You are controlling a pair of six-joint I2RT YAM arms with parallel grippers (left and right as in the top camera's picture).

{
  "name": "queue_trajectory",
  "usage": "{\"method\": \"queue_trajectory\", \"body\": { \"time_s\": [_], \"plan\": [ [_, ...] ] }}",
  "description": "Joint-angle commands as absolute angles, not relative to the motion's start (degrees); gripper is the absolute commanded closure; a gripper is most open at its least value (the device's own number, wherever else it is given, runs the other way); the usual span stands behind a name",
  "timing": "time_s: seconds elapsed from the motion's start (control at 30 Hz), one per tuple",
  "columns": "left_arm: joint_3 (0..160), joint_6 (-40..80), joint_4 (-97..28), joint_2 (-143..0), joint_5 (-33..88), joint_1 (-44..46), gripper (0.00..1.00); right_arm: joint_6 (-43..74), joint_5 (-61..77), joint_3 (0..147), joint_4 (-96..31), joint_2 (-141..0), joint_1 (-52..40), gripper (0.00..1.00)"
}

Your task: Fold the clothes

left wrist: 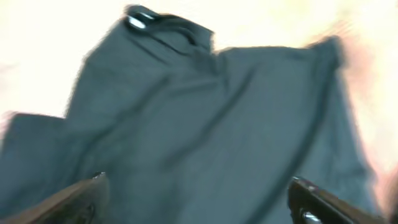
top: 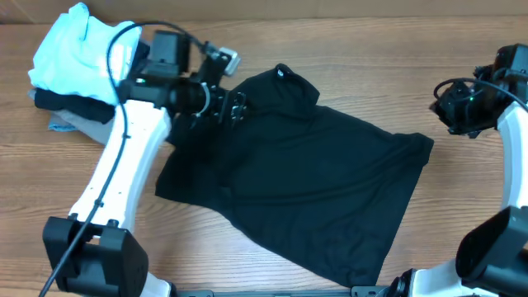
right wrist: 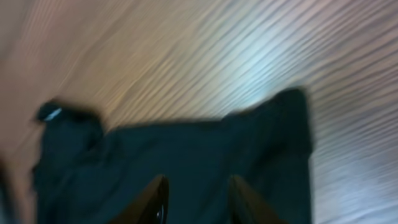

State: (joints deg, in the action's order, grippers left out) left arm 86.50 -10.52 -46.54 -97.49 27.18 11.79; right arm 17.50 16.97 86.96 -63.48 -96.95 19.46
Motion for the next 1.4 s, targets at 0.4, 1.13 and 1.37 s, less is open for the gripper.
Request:
{"method": "queue_trajectory", "body": {
  "time_s": [0.4,1.13,1.37],
  "plan": [
    [86.54,-4.86,-26.74,-117.51,12.47,18.02,0.51,11.92,30.33,89.32,-76.01,-90.43,12.82,0.66],
    [86.56,9.26,-15.16,-132.81,-13.41,10.63,0.95,14.31,24.47,88.16,-74.02,-90.45,3.42,0.58],
    [90.54,11.42,-17.76,-132.49,-0.4,3.81,0.95,23.38,13.15,78.06,-69.49,-90.5,3.44,0.58]
  ]
}}
